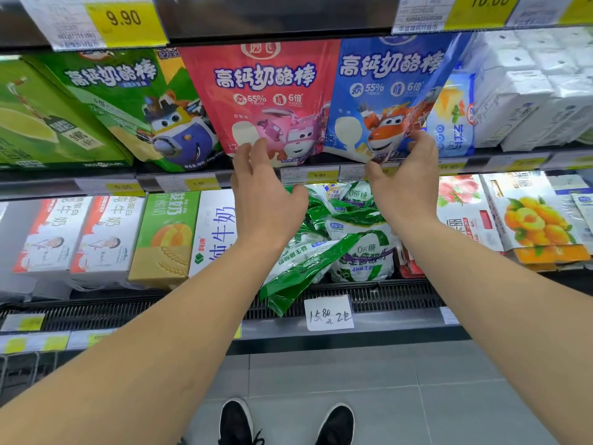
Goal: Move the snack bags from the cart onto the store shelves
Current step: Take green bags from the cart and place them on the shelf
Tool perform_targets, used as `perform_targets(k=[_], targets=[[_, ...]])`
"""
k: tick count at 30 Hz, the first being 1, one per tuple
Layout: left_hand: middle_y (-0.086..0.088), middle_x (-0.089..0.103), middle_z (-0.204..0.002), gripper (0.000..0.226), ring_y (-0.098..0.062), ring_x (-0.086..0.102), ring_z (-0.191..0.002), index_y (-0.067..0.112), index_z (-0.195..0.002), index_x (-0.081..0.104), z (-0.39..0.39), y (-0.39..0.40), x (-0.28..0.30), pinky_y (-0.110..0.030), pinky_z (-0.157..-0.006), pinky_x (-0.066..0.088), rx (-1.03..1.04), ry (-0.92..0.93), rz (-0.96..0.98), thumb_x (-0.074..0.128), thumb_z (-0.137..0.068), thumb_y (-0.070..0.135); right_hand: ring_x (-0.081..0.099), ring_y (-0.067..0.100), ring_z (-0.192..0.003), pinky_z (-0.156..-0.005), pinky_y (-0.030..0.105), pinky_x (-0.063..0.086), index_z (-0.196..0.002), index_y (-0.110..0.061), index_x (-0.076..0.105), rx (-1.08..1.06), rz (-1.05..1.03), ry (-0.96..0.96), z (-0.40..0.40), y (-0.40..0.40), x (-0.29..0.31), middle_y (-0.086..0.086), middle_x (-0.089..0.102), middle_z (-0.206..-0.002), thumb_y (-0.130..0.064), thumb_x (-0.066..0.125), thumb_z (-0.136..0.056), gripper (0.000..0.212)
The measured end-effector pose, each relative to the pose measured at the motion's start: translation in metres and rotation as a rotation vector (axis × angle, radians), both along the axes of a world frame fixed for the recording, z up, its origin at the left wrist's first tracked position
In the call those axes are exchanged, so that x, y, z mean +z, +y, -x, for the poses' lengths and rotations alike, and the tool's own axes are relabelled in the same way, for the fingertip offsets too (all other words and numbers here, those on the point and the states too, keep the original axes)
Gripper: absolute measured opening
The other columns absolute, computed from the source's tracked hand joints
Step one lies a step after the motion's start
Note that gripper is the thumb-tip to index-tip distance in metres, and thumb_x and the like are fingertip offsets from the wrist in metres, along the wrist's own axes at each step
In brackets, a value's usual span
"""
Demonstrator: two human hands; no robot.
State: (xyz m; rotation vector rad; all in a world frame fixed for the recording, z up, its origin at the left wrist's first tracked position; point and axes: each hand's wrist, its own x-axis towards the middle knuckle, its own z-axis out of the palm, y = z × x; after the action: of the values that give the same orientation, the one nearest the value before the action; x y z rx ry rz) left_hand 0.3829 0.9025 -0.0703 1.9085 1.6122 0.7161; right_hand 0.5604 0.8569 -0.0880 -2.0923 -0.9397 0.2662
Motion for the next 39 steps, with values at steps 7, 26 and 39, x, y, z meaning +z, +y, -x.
perform_targets(k=[7,26,39], targets=[[-0.011,0.021,-0.157,0.083,-0.031,0.028,-0.142,0.013,-0.152,0.022,0.013,0.004,-0.001,-0.041,-0.114,0.03,0.024,-0.031,0.042,0.066,-0.082,0.022,0.048,0.024,-0.121,-0.1,0.039,0.043,-0.141,-0.009,0.036,-0.091,-0.076,0.066,0.019,0.023,0.006,0.006,0.045,-0.135,-0.037,0.076,-0.079,0.079],[-0.007,0.013,-0.163,0.084,-0.024,0.011,-0.15,0.021,-0.155,0.015,0.008,0.01,-0.014,-0.034,-0.115,0.021,-0.044,0.033,0.04,0.063,-0.086,0.025,0.049,0.026,-0.125,-0.103,0.044,0.041,-0.144,-0.011,0.035,-0.148,0.035,-0.039,-0.002,0.05,-0.008,0.005,0.05,-0.139,-0.033,0.072,-0.084,0.074],[-0.01,0.03,-0.155,0.075,-0.03,0.024,-0.143,0.015,-0.152,0.026,0.018,-0.002,-0.016,-0.039,-0.116,0.021,-0.091,0.132,0.049,0.061,-0.086,0.026,0.057,0.029,-0.108,-0.092,0.047,0.049,-0.119,-0.014,0.054,-0.04,0.064,-0.004,-0.006,0.018,0.002,0.004,0.062,-0.115,-0.036,0.072,-0.081,0.047]])
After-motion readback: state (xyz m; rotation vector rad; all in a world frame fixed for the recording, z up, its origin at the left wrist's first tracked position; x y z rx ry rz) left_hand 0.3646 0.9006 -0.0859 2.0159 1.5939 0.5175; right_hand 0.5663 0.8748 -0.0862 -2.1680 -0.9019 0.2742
